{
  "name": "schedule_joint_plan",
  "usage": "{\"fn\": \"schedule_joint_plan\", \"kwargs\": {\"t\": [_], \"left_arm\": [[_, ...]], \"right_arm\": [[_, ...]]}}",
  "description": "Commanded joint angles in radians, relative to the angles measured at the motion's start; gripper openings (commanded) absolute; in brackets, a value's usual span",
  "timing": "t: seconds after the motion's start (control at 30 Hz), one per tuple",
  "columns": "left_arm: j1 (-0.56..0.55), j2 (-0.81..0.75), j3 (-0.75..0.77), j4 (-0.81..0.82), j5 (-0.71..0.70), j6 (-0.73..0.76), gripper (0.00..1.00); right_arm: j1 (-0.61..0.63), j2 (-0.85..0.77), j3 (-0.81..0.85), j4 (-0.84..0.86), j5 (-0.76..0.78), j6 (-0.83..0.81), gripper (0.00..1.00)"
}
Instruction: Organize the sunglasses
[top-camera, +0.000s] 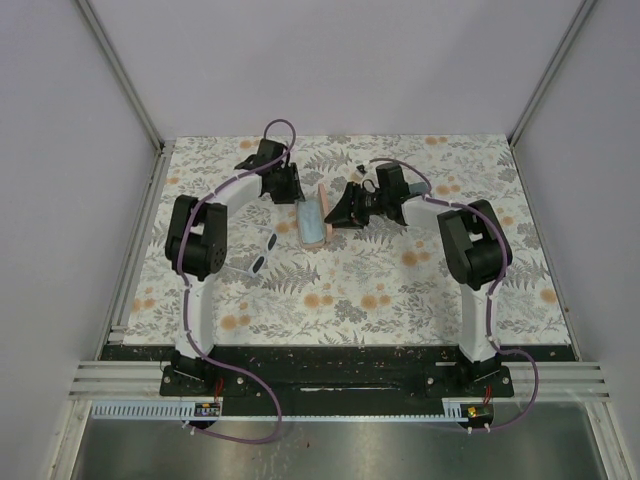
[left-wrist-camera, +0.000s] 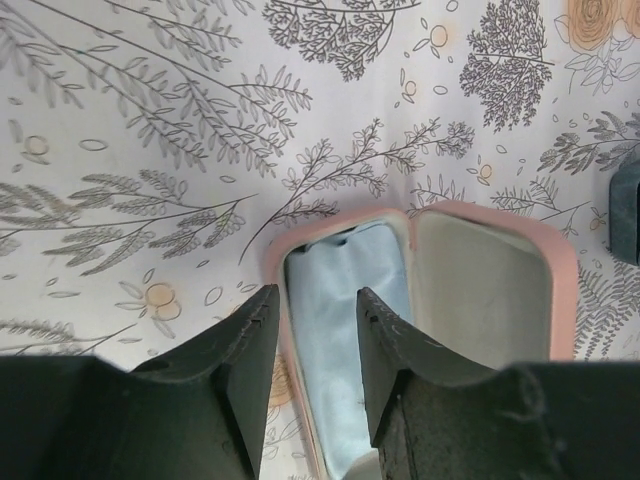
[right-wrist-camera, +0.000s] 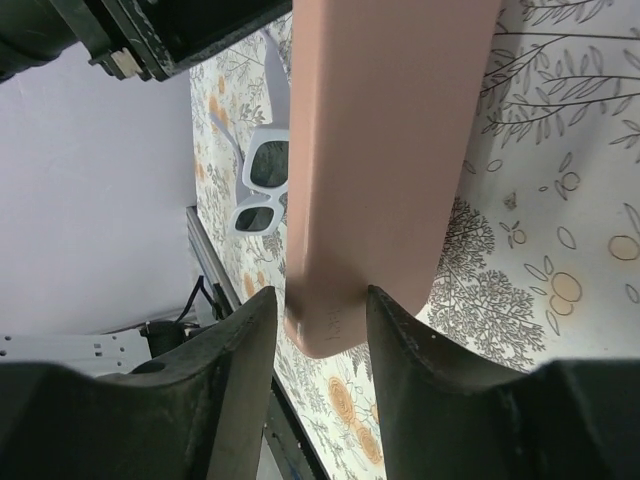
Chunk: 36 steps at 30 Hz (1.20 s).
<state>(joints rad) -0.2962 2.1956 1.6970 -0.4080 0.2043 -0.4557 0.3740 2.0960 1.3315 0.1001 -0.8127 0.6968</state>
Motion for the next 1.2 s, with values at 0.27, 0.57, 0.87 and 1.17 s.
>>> {"fn": "schedule_joint_plan", "kwargs": {"t": [0.27,0.57,0.87,1.17], "left_arm": [[0.011,-0.313,-0.164,-0.005,-0.199,0.037,0.48],[-0.040,-0.761,-0.689,0.126,-0.338,0.040,0.99],[-0.133,-0.668,-0.715,0.048,-0.436,0.181,0.98],[-0.130,-0.536,-0.679,0.018,-0.425,0.190,0.74]], "right_arm": [[0.019,-0.033,0.043,-0.053,0.036,-0.052,0.60],[0.020,-0.082,0.020,-0.086,0.135,-0.091,0.96],[0.020,-0.171,-0.044,-0.068,0.208,-0.109,0.99],[0.019,-0.229,-0.114,-0.030,0.238,-0.115,0.99]]}}
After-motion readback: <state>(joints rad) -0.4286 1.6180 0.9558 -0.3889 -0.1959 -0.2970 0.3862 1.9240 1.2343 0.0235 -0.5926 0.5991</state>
